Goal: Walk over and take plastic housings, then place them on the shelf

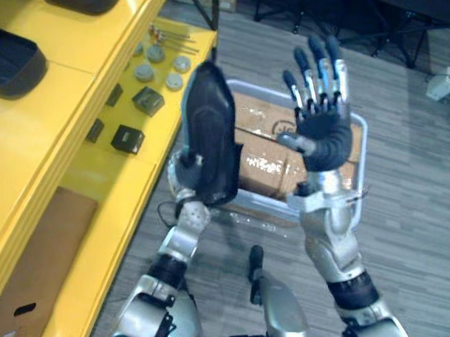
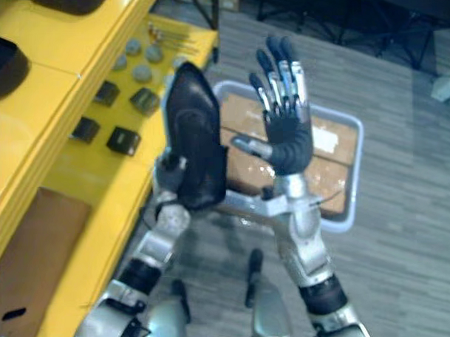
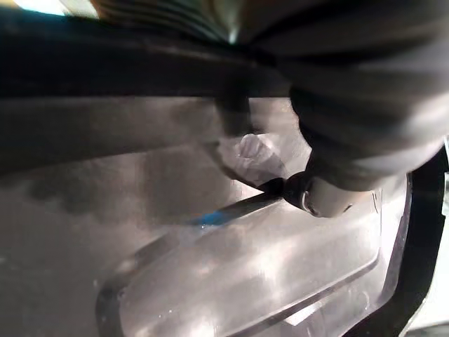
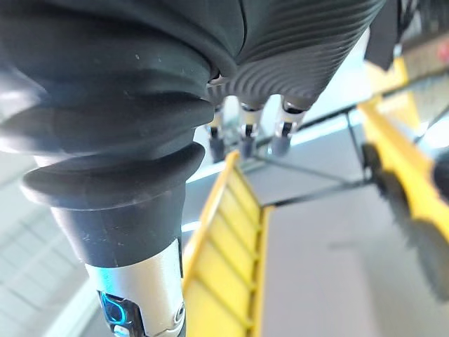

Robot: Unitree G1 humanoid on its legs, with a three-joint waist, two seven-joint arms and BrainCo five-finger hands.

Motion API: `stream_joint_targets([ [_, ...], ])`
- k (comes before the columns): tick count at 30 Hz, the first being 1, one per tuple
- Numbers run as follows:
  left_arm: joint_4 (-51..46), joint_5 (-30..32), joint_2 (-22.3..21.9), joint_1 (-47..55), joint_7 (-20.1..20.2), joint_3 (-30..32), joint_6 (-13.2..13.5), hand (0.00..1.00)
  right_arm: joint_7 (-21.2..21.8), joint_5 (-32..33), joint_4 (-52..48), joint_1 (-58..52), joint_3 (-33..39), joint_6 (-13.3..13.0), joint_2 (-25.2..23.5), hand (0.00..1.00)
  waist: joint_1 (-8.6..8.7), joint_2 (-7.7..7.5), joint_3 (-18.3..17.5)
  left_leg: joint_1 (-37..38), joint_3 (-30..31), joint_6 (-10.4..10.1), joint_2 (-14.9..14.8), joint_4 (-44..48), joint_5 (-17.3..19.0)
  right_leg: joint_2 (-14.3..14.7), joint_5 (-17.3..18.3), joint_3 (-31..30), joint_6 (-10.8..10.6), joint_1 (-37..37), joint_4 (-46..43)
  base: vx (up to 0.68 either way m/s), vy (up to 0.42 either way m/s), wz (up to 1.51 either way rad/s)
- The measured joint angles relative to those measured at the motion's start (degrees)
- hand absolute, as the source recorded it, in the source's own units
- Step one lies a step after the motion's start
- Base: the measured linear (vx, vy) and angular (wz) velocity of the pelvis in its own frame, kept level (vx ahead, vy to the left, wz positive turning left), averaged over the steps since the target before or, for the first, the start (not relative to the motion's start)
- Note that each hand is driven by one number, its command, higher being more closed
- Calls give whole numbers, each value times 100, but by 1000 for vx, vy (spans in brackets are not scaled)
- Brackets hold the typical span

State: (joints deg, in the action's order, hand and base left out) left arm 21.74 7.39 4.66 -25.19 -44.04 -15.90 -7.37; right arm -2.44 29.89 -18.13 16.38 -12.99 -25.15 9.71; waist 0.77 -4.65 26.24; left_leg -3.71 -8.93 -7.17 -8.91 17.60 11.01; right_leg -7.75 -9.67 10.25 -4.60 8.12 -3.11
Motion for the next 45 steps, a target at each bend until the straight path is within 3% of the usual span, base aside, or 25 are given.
stream_joint_targets([
  [3, 2, -15, -124, 320, -141, 131, 280, 100, -138, 138, 75, -560, 453, 41, -10, 0, -15, 47, -134, 6, -24, -1, 5, -2, 0, -2, -46, -4, -8, -6, 41, 46, 28, -1],
  [6, -17, -186, -175, 657, -262, 329, 1041, 100, -305, 215, 404, -1406, 1163, 87, -25, 0, -5, 141, -389, 76, -120, -6, 5, -71, 5, 6, -47, -68, -10, -24, 96, 65, 23, -11],
  [8, -328, -295, -191, 904, -224, 498, 1794, 100, -329, 424, 842, -2008, 1764, 104, -56, 0, 36, 211, -611, 155, -143, -13, 8, -146, 10, 15, -50, -76, -15, -83, 159, 49, 18, -6],
  [9, -503, -293, -190, 985, -200, 550, 1985, 100, -363, 424, 964, -2117, 1882, 104, -64, 0, 49, 227, -618, 197, -157, -18, 5, -168, 14, 21, -51, -82, -17, -145, 182, 7, 11, -9],
  [10, -913, -293, -194, 1139, -165, 581, 2382, 100, -385, 428, 1129, -2367, 2106, 108, -71, 0, 64, 280, -694, 292, -206, -21, -11, -233, 53, 41, -46, -103, -34, -232, 239, -20, 6, -11],
  [15, -1714, -344, -286, 1456, 198, 631, 3112, 100, -146, 478, 1294, -2698, 2274, 107, -225, 0, 162, 448, -1098, 386, -277, -22, 7, -352, 75, 51, -75, -115, -114, -365, 514, -11, 2, -7],
  [16, -1890, -517, -316, 1503, 402, 616, 3202, 100, -83, 482, 1308, -2701, 2266, 107, -284, 0, 162, 477, -1207, 386, -275, -33, 11, -387, 66, 53, -98, -103, -103, -380, 574, 0, 0, 0],
  [17, -3192, -972, -279, 1803, 1744, 683, 3528, 100, -21, -152, 1524, -2507, 2001, 128, -494, 0, 70, 304, -1621, 471, -93, -48, 69, -519, 8, 5, -178, 135, -96, -607, 760, 0, 0, 0],
  [22, -3195, -969, -260, 1816, 1750, 714, 3528, 100, -21, -152, 1524, -2506, 2012, 128, -494, 0, 59, 305, -1623, 471, -90, -48, 70, -518, 8, -11, -179, 142, -96, -609, 760, 0, 0, 0],
  [25, -3423, -973, -255, 2107, 1885, 1106, 3516, 100, -21, -154, 1523, -2501, 2156, 181, -493, 0, 62, 297, -1643, 472, -72, -48, 66, -500, 10, -27, -185, 165, -99, -618, 759, 0, 0, 0],
  [33, -3903, -1515, -22, 2951, 2455, 2946, 3509, 100, -147, -594, 1527, -2501, 2731, 959, -410, 0, -102, 241, -1678, 475, -126, -24, 46, -281, 172, 20, -203, 38, -139, -618, 763, -14, 6, -7],
  [37, -3904, -1602, 1, 3023, 2631, 3036, 3488, 100, -149, -603, 1527, -2492, 2804, 1161, -349, 0, -132, 255, -1684, 420, -277, -29, -62, 100, 424, 96, -192, -156, -156, -609, 753, -65, 34, -23],
  [42, -3863, -1581, 104, 2883, 2619, 2857, 3484, 100, -217, -621, 1540, -2421, 2823, 1188, -253, 0, -26, 323, -1609, -60, -254, -13, -255, 771, 735, 182, -172, -258, -147, -325, 537, -79, 51, -11],
  [45, -3834, -1525, 280, 2594, 2542, 2853, 3508, 100, -395, -619, 1650, -2162, 2825, 1149, -239, 0, -40, 321, -1276, -221, -224, 22, -309, 1067, 851, 203, -155, -271, -139, -254, 417, -84, 34, 1],
])
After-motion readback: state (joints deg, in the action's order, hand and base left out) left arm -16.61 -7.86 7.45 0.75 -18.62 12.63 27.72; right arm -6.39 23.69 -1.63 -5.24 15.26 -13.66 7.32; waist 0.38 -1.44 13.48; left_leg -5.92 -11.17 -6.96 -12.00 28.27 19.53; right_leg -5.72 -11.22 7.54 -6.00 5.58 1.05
